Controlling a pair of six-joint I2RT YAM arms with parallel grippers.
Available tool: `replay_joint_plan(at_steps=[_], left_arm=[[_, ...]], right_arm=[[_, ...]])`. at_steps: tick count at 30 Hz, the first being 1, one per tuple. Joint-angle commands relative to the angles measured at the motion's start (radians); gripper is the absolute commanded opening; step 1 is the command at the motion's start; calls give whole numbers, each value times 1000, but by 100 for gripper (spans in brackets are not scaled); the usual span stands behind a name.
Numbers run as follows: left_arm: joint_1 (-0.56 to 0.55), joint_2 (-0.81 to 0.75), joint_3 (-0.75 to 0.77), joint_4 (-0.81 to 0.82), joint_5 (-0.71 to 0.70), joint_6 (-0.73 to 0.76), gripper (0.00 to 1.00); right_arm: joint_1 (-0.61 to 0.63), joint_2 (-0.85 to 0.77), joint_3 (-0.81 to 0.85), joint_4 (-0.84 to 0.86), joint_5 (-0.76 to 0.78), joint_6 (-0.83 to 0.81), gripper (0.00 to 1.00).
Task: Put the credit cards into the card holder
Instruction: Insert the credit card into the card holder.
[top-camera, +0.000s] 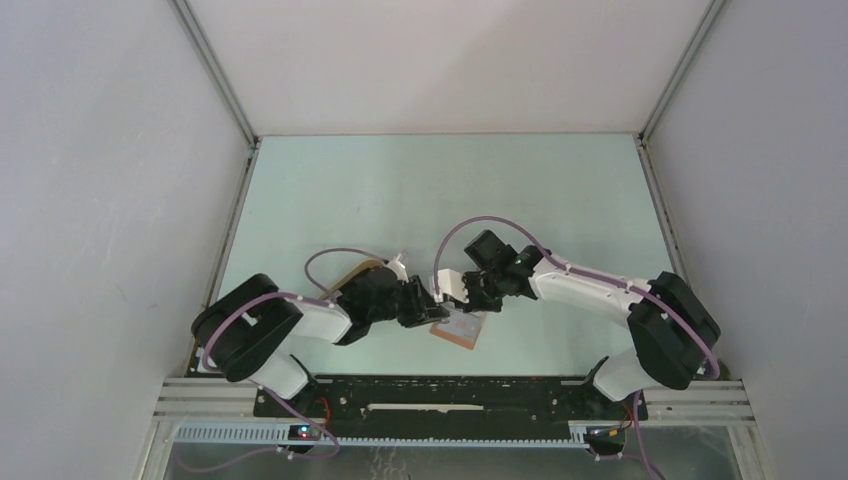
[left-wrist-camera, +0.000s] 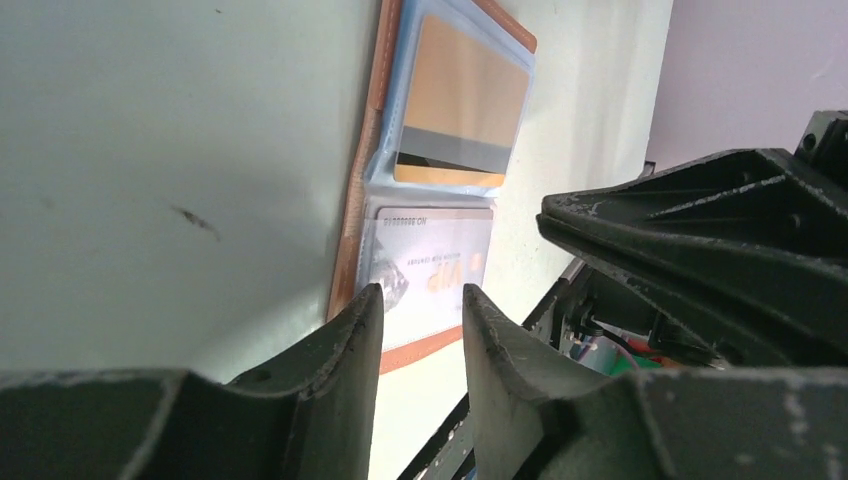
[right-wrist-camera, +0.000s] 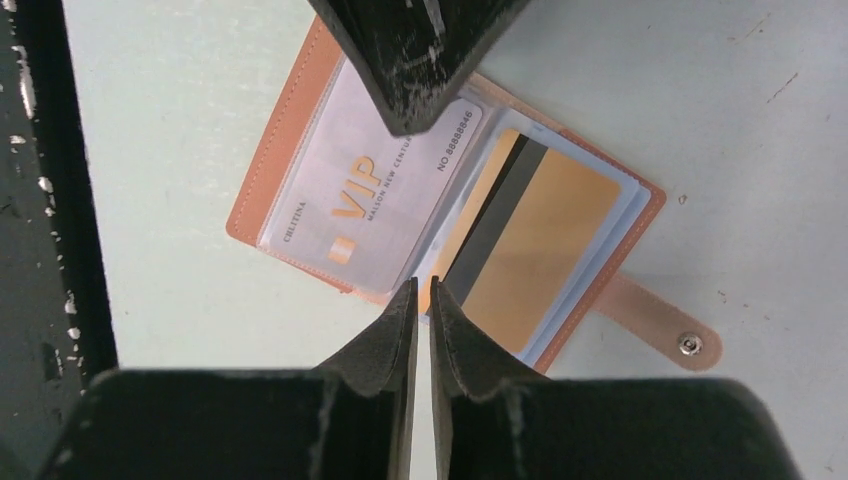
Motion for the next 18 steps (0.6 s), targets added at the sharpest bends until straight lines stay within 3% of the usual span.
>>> replay_joint_plan(at_steps=[1, 11, 18], left_arm=[[-7, -109, -34, -78, -56, 72, 40], [-15, -406, -57, -214, -166, 231, 40], [-18, -646, -61, -280, -241, 362, 40]], right_arm=[[-28, -52, 38, -53, -80, -4, 16], [-144, -173, 85, -129, -203, 16, 17], [-225, -311, 134, -160, -206, 57, 29]])
